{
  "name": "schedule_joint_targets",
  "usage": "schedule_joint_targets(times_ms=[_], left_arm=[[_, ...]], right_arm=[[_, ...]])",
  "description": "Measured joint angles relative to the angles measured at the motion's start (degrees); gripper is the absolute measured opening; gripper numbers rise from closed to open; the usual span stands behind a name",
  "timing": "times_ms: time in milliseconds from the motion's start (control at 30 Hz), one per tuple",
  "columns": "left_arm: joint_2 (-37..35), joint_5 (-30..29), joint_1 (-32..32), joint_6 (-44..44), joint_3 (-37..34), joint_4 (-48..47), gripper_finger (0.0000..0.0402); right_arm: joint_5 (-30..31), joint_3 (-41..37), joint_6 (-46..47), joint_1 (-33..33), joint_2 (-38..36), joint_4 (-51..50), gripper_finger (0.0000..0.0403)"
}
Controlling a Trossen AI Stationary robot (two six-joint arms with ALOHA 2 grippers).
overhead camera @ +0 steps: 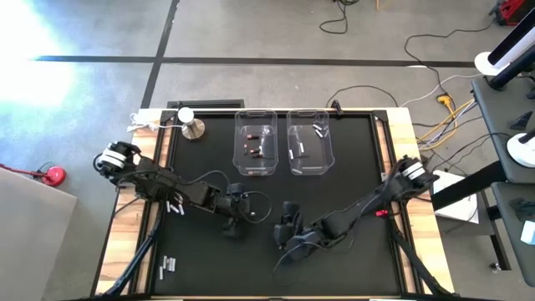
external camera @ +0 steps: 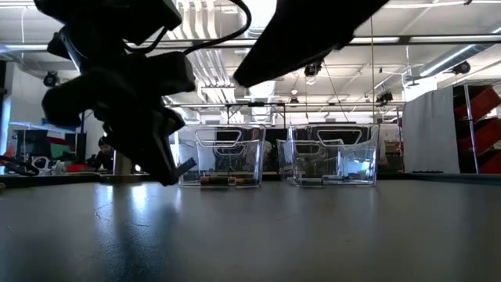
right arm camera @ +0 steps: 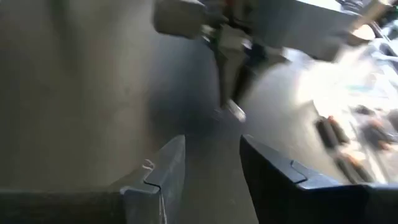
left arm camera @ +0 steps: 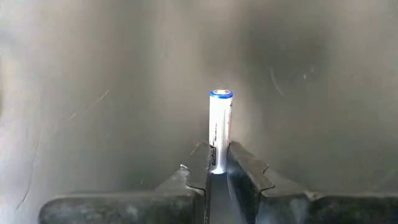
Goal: Sort batteries
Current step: Put the white battery into the right transparent bin
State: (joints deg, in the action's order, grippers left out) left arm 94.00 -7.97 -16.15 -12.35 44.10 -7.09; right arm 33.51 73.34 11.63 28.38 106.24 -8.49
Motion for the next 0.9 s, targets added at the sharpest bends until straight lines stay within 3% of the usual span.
schedule_joint_targets(times_ms=[300,400,600,800,900], left_arm=[[8.4,1.3,-0.6,2.8,0.3,9.8,0.0019],[9.4,1.2,-0.9,3.1,0.3,11.6,0.0019],[9.6,1.5,-1.1,3.2,0.1,13.9,0.0019],[9.6,1.7,-1.2,4.0,0.1,14.7,0.0019],[9.6,1.7,-1.2,4.2,0.1,14.9,0.0019]], right_arm=[[1.5,-4.1,-2.7,-1.6,8.1,16.3,0.0164],[4.0,-5.4,-2.7,-2.3,9.3,17.7,0.0161],[3.3,-8.4,-1.2,-4.5,9.1,19.1,0.0147],[-11.2,-12.1,1.2,-8.1,9.3,27.0,0.0135],[-12.5,-13.7,2.0,-9.4,9.4,28.7,0.0132]])
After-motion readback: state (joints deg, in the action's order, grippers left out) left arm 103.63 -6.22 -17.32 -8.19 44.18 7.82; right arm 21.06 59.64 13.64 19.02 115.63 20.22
